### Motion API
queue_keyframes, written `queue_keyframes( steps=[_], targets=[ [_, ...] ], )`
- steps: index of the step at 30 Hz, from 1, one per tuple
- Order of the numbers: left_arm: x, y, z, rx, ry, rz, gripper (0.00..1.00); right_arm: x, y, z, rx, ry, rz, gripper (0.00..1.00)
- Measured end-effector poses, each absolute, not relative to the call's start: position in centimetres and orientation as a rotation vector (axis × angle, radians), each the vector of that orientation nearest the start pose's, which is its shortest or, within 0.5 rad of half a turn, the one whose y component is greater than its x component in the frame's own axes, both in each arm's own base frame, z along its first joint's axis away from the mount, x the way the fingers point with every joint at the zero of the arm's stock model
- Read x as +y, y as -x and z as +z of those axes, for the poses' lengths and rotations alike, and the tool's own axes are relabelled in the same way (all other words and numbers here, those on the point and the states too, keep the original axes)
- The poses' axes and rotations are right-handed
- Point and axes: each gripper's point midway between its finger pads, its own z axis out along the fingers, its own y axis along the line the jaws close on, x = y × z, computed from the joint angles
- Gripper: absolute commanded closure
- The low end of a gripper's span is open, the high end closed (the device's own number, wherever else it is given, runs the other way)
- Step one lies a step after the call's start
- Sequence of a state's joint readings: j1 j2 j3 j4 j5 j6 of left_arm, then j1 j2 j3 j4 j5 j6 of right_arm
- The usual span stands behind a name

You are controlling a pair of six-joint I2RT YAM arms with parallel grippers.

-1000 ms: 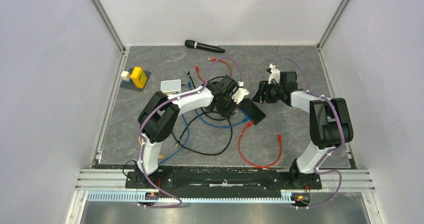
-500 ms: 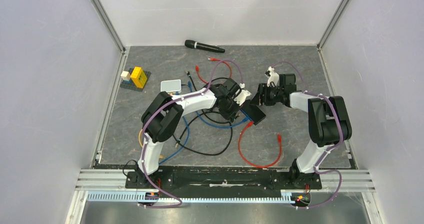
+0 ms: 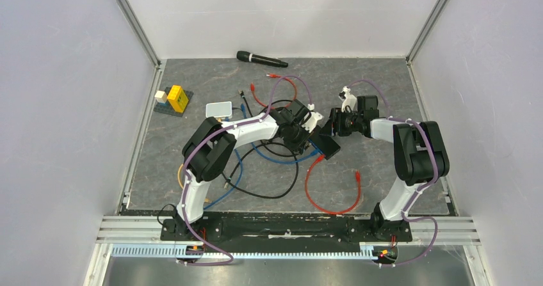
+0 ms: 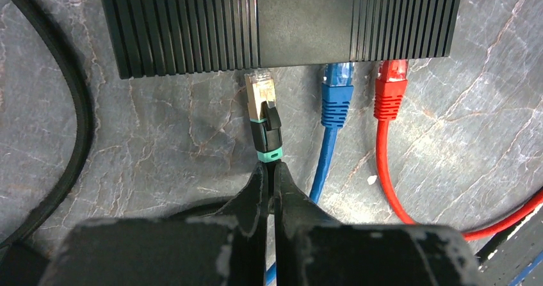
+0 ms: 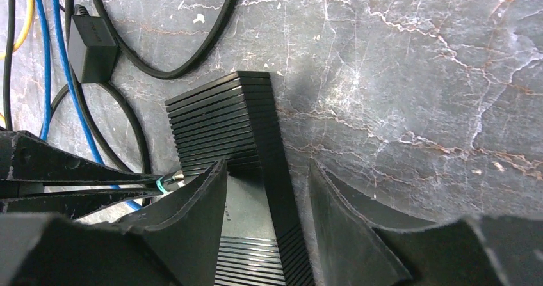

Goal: Insert the plug into the switch port
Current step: Insert the connector into the switch port.

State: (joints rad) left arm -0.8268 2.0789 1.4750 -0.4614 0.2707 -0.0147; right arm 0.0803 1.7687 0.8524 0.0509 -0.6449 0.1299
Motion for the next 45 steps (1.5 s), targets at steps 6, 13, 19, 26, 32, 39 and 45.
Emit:
queue_keyframes(
  steps=[6, 13, 19, 26, 32, 39, 45],
  targets=[
    [-37.8, -28.4, 2.2, 2.454, -1.138, -0.624, 0.98, 14.2, -36.4, 2.6, 2.370, 0.240, 0.900, 0.49],
    [-38.2, -28.8, 2.2, 2.456, -1.074, -0.655, 0.98, 14.3, -36.3, 2.6, 2.362, 0.252, 0.918, 0.47],
    [-37.9, -29.2, 1.9, 2.447, -1.046, -0.698, 0.98, 14.5, -36.5, 2.7, 2.352, 0.283, 0.935, 0.46],
    [-38.0, -29.1, 2.1, 2.431, -1.045, -0.766, 0.98, 14.8, -36.9, 2.7, 2.342, 0.313, 0.959, 0.47],
    [-38.3, -28.8, 2.0, 2.408, -1.053, -0.826, 0.98, 14.8, -37.0, 2.6, 2.337, 0.326, 0.963, 0.48],
    [-38.0, -28.3, 2.2, 2.382, -1.052, -0.838, 0.98, 14.8, -37.0, 2.6, 2.334, 0.336, 0.961, 0.48],
    [-37.9, -28.3, 2.1, 2.365, -1.049, -0.848, 0.98, 14.8, -37.0, 2.6, 2.330, 0.348, 0.961, 0.48]
  ],
)
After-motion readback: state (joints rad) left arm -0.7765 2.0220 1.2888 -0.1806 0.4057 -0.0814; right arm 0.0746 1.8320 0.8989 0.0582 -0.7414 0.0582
